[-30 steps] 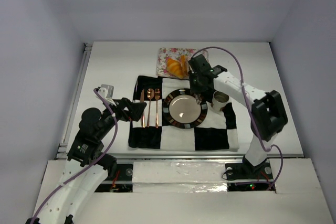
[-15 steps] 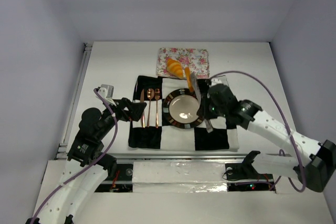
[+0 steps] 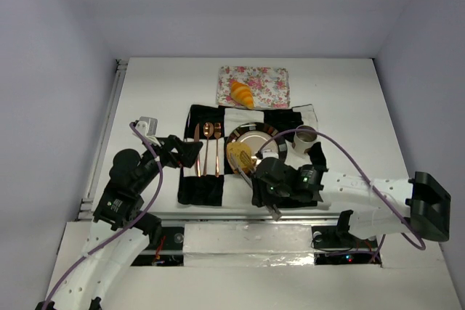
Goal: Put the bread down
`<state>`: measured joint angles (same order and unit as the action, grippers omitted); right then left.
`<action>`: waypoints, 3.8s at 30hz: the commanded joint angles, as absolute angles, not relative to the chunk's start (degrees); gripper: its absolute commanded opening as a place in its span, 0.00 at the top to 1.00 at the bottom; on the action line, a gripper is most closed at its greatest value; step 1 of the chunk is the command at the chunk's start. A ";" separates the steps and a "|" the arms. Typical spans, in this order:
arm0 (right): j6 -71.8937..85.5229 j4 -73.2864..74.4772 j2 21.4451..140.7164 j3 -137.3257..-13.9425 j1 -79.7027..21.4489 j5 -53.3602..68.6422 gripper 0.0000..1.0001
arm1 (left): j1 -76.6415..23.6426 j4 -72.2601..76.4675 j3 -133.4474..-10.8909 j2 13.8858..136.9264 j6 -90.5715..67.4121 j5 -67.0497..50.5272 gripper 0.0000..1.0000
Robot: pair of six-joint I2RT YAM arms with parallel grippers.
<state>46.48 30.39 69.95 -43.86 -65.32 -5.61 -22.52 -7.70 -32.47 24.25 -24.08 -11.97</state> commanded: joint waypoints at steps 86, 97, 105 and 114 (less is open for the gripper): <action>48.25 25.83 56.61 -40.15 -53.26 -5.53 0.50 | -22.85 -5.63 -31.99 24.26 -24.08 -12.48 0.02; 44.22 31.82 57.73 -53.34 -50.72 -17.14 0.56 | -22.85 -5.45 -31.99 23.29 -23.91 -13.18 0.02; 31.30 27.69 69.15 -63.79 -22.01 -9.17 0.58 | -22.85 -5.01 -31.90 21.71 -23.91 -14.33 0.02; 25.86 23.99 93.06 -78.99 0.59 -0.45 0.58 | -22.85 -4.83 -31.82 20.57 -23.73 -15.12 0.02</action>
